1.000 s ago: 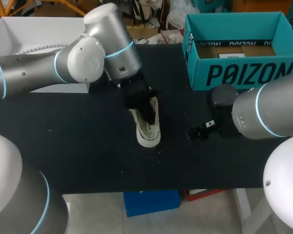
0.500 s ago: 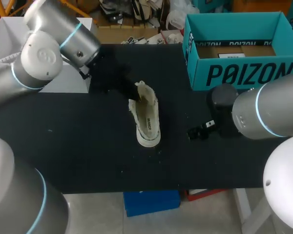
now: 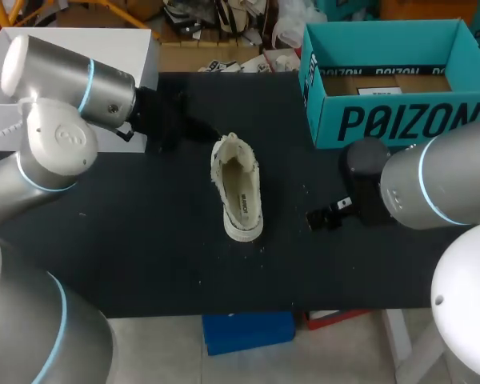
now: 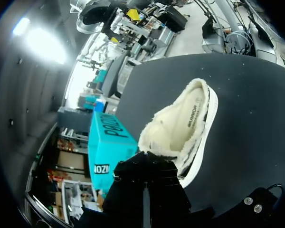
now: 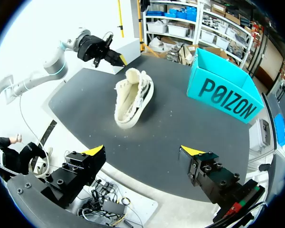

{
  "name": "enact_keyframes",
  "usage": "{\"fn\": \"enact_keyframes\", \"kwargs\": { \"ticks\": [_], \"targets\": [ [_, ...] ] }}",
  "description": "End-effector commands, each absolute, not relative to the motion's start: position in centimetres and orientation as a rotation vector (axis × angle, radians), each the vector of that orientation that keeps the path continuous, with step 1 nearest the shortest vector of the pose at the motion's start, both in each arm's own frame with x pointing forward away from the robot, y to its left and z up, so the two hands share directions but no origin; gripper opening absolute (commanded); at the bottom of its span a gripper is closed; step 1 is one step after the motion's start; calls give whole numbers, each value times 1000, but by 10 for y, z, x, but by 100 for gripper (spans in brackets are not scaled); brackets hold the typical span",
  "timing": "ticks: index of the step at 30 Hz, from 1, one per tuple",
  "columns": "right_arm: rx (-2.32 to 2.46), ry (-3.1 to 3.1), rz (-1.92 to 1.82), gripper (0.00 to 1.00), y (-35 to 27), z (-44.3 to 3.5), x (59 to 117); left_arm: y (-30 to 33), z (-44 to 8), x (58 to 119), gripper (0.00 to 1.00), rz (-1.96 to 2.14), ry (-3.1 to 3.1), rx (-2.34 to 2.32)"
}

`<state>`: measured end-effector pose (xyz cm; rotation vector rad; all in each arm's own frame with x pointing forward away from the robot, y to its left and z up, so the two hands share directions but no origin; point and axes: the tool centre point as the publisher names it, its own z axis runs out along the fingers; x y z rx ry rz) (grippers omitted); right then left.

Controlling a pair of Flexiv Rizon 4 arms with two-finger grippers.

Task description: Take the shoe out of the shoebox, open the shoe tongue, remove and reinsert the insole, then place the shoe into the shoebox

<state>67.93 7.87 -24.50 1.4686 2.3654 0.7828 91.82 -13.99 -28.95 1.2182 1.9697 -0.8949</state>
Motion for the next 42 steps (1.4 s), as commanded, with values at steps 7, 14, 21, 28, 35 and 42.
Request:
{"fn": "enact_keyframes", "kwargs": {
  "ticks": [7, 14, 21, 28, 35, 42],
  "targets": [
    [1469, 2363, 780, 100, 80, -245, 679, -168, -309, 926, 0, -831, 2085, 1301],
    [1469, 2363, 780, 100, 80, -245, 679, -164, -327, 895, 0, -891, 2113, 1357],
    [1469, 2363, 780, 100, 80, -245, 679, -154, -330, 867, 0, -949, 2117, 1410],
    [1469, 2363, 780, 100, 80, -245, 679, -145, -302, 883, 0, -819, 2067, 1422],
    [1469, 2363, 780, 100, 80, -245, 679, -172, -316, 895, 0, -738, 2073, 1507],
    [1469, 2363, 780, 100, 80, -245, 679, -172, -345, 889, 0, -673, 2131, 1582]
  ]
}}
